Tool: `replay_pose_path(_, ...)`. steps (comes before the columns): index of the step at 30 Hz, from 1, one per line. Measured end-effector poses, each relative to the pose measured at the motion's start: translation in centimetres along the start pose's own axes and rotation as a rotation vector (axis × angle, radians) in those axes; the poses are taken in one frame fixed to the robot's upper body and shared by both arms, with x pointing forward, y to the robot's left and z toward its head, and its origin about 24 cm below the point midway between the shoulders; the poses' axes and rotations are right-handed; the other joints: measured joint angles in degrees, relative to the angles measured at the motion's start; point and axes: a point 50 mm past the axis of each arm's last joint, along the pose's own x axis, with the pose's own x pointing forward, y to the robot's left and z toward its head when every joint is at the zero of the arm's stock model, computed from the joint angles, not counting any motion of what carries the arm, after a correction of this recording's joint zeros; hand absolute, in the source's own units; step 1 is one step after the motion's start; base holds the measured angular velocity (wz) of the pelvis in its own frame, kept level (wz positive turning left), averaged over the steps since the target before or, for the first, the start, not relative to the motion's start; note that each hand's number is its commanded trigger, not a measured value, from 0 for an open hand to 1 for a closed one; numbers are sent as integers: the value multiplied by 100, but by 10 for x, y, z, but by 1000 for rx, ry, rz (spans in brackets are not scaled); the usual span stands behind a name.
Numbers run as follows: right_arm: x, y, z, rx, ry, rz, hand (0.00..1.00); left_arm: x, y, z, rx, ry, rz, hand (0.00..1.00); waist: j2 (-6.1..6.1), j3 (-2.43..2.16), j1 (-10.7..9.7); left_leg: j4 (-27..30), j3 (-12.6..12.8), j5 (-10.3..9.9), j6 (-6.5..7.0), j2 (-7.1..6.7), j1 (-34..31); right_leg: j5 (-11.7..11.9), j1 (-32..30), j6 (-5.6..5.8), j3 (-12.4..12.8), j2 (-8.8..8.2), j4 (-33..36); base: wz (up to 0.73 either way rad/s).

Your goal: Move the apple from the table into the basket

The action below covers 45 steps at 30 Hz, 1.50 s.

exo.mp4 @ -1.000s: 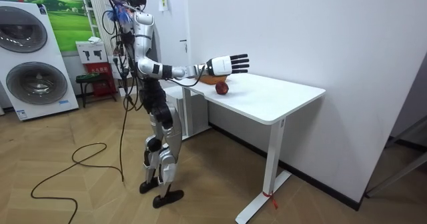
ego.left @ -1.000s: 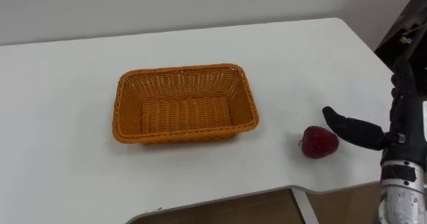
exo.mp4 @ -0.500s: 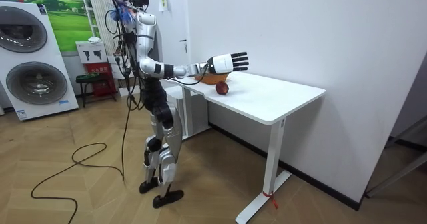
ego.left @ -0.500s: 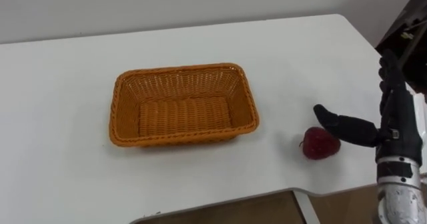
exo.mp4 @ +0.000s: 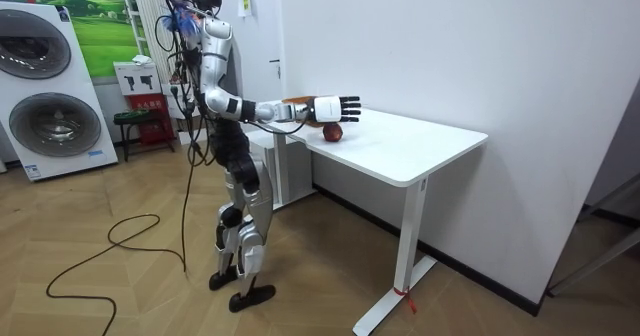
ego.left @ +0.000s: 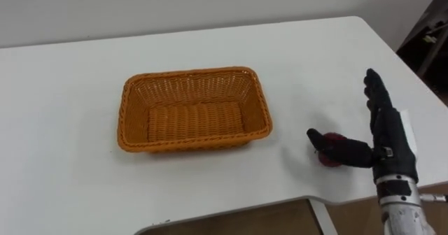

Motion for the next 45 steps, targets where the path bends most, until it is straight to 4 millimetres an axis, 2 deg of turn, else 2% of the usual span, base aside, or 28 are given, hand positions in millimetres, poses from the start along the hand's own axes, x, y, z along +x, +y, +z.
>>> replay_pose_path(13, -2, 7, -2, 4, 16, 78, 0, 1, -3, 3, 18, -4, -21, 0, -4, -14, -2, -2, 6, 0, 0, 6, -3, 5, 20, -4, -23, -1, -15, 0)
replay_pose_path(18, -4, 8, -10, 2, 53, 86, 0, 1, -3, 3, 17, -6, -21, 0, -25, -23, -15, -3, 7, 0, 0, 8, 7, 9, 37, -6, -21, 0, -16, 0)
replay_pose_path(25, -12, 5, -27, -11, 119, 81, 0, 0, -3, 2, 19, -2, -27, 0, -122, -20, -19, 19, 17, -3, -2, 10, 47, 17, 101, -3, -21, -2, -47, 0)
replay_pose_path(29, -20, 8, -43, -20, 198, 119, 0, 0, -4, 3, 18, -6, -45, 0, -111, -15, -7, -3, 16, -10, 4, 23, 71, 55, 107, -4, -23, 17, -97, 0)
replay_pose_path(36, -23, 7, -46, -57, 186, 128, 0, 0, -4, 1, 17, -3, -47, 0, -93, -20, -12, -12, 15, -10, 3, 28, 77, 71, 122, -8, -26, 24, -111, 0)
replay_pose_path(37, -23, 7, -46, -67, 184, 129, 73, 0, -4, 2, 17, -8, -46, 0, -86, -20, -17, -12, 14, -10, 3, 28, 77, 79, 132, -6, -25, 25, -107, 0)
replay_pose_path(38, -24, 7, -46, -81, 182, 130, 100, 0, -4, 3, 16, -11, -44, 0, -78, -15, -17, -12, 8, -10, 3, 28, 77, 86, 135, -4, -24, 26, -109, 0)
replay_pose_path(45, -23, 3, -46, -154, 167, 104, 100, 1, -3, 6, 20, -21, -35, 0, -62, -15, -15, -39, -7, -10, 4, 25, 69, 88, 136, -1, -22, 27, -106, 0)
